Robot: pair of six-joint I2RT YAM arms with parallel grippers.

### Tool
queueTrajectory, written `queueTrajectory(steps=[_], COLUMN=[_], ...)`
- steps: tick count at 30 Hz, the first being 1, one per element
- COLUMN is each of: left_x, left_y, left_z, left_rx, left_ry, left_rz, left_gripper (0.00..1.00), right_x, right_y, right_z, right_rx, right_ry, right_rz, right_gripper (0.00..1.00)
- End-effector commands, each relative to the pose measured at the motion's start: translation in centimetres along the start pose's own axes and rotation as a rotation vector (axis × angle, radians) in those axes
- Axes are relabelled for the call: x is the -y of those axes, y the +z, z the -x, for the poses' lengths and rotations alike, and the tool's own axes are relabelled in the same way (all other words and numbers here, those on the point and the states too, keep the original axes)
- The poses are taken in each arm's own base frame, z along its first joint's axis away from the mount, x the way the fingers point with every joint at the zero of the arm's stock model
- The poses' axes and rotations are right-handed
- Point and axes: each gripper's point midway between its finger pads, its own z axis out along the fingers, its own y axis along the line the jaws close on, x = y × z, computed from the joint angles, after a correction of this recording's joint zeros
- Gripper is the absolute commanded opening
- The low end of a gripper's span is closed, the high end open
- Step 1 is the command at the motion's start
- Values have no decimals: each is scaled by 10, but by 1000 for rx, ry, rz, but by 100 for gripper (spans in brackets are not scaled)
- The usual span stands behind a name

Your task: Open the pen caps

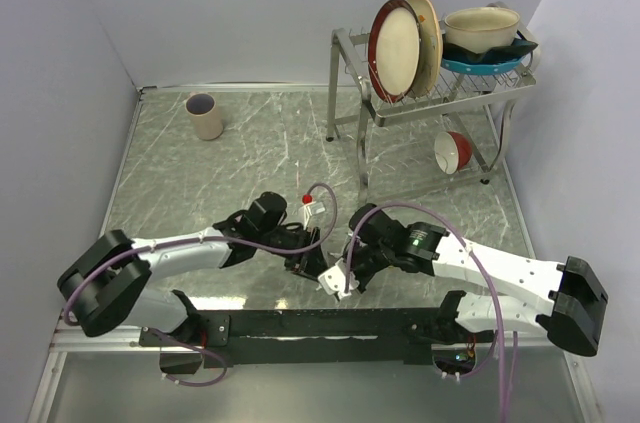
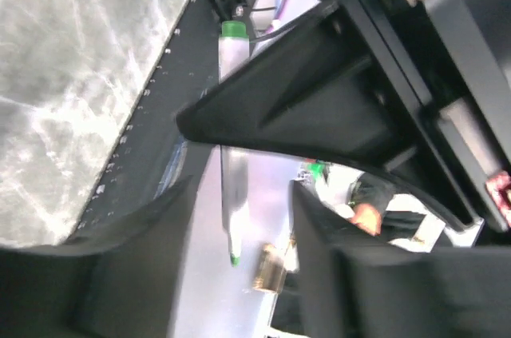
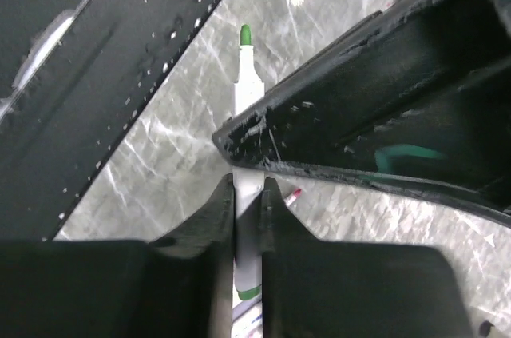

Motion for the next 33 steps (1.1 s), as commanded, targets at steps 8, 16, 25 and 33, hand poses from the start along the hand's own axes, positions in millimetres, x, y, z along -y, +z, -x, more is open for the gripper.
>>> queueTrajectory(steps=[8,16,25,33], left_x=[6,1,-13,-10], left_y=[-139,-219,-213,-213], left_z=[103,100,101,99], left_rx=[729,1094,1089,1107], left_ry=[232,187,185,197], left_rz=[581,759,774,745], left_gripper=[99,99,100,99], right_x=[33,15,3,-1], right_y=[-41,-42,-27,-15], right_z=[-18,-73,-111,-129], right_rx=[-48,-274,-453,-525], right_ry=[319,791,1014,1077], right_rz=[-229,-243,-249,-231], right_gripper=[0,0,1,10])
